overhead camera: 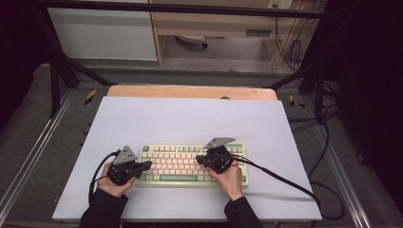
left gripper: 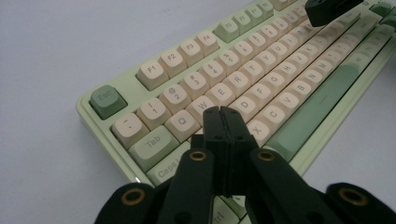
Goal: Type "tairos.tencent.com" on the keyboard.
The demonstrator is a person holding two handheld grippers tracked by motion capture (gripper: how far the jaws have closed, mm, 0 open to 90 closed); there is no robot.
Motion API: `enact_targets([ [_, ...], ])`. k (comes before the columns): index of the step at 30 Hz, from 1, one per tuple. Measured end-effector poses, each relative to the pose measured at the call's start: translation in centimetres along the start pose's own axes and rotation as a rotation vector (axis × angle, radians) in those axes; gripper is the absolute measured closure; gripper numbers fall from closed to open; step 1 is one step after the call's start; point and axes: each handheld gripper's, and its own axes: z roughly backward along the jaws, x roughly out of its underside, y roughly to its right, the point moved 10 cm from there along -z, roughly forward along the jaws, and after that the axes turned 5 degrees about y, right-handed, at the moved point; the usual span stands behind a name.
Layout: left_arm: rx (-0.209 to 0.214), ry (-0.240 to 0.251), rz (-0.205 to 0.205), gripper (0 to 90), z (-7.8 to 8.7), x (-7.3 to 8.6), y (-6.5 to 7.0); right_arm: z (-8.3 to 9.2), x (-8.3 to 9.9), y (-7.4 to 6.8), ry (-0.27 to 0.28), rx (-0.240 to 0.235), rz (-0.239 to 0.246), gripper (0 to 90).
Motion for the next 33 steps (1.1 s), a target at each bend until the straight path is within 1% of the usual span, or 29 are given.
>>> enact_targets([
  [5,0.001,0.002,0.0,89.7,0.0,-0.1,0.0,0.8,-0.3,-0.1,0.005,-0.006,0.001,90.0],
  [7,0.002,0.004,0.002,89.6,0.0,-0.1,0.1,1.0,-0.4,-0.1,0.003,-0.007,0.012,90.0],
  [16,0.004,0.005,-0.001,89.4,-0.2,-0.5,0.3,2.1,-0.4,-0.4,-0.007,-0.01,0.032,90.0],
  [24,0.008,-0.005,-0.011,89.4,-1.0,-0.7,0.8,3.0,0.0,-0.4,-0.007,-0.015,0.036,90.0],
  [33,0.008,-0.025,-0.015,89.3,-2.3,-0.8,1.1,3.5,0.8,-0.2,-0.004,-0.02,0.023,90.0],
])
